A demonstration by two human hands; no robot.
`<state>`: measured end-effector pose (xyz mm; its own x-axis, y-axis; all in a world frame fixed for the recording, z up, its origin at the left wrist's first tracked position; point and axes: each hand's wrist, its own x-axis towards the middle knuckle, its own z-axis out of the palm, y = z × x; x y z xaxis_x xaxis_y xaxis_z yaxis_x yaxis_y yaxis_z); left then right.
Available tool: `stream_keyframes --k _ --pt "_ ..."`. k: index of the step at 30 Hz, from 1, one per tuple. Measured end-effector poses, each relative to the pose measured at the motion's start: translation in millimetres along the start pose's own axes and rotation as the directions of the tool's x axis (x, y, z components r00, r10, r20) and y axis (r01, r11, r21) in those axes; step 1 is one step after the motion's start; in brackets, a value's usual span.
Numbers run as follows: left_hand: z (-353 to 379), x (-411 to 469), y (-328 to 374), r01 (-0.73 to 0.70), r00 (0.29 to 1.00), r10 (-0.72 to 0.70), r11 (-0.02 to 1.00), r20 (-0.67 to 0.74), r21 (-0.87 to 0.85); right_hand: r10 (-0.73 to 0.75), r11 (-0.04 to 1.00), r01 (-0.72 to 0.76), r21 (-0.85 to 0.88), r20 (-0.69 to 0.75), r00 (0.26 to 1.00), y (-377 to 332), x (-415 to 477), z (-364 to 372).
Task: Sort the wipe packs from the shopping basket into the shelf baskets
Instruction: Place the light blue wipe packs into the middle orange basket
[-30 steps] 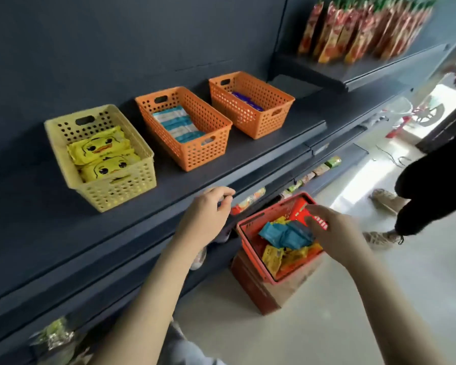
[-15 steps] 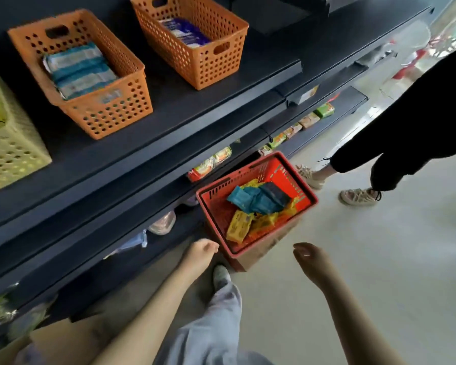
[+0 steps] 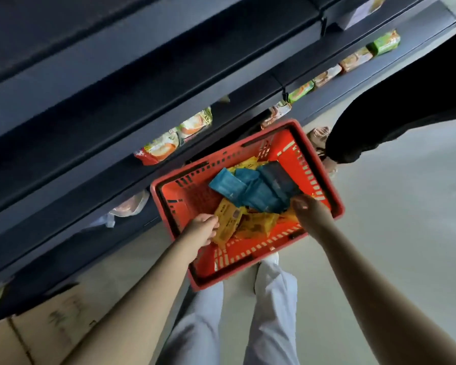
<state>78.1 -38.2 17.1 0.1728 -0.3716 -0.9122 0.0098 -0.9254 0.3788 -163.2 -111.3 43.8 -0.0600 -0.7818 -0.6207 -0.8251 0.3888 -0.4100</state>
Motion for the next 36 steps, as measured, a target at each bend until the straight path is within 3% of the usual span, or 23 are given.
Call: stream_keyframes --k 3,5,11,16,22,25,27,30,33,36 --pt "23 60 5 0.005 0.998 -0.007 0.999 -0.059 -0.039 -0.021 1.0 0.022 -0.012 0.047 0.999 8 61 23" --pt "35 94 7 0.019 0.996 -0.027 0.996 -0.089 -0.092 -0.08 0.993 0.08 -0.084 0.003 0.997 18 94 38" --pt "47 159 10 0.023 0.991 -0.052 0.976 -0.127 -0.216 -0.107 0.986 0.109 -0.124 0.024 0.994 27 144 69" --pt "48 184 3 -0.008 0.983 -0.061 0.927 -0.172 -0.374 -0.052 0.981 0.034 -0.193 -0.093 0.994 33 154 81" --pt "52 168 -13 -0.182 0.958 0.096 0.931 -0.269 -0.317 -0.108 0.991 0.091 -0.1 -0.184 0.977 36 149 72" --pt "52 136 -14 -0.248 0.933 0.141 0.919 -0.333 -0.307 -0.123 0.985 0.144 0.1 -0.197 0.973 27 131 50" --pt "50 107 -12 -0.277 0.929 0.163 0.902 -0.332 -0.333 -0.018 0.921 0.085 0.38 -0.176 0.984 16 108 34" --pt "45 56 -2 -0.325 0.932 0.209 0.844 -0.297 -0.426 0.099 0.672 -0.09 0.735 0.032 0.995 -1 62 4" --pt "41 -6 15 -0.319 0.945 0.218 0.782 -0.244 -0.536 0.01 0.424 -0.198 0.884 0.214 0.977 -17 11 -29" --pt "35 -80 36 -0.297 0.955 0.207 0.706 -0.213 -0.643 -0.103 0.316 -0.209 0.926 0.252 0.962 -42 -46 -68"
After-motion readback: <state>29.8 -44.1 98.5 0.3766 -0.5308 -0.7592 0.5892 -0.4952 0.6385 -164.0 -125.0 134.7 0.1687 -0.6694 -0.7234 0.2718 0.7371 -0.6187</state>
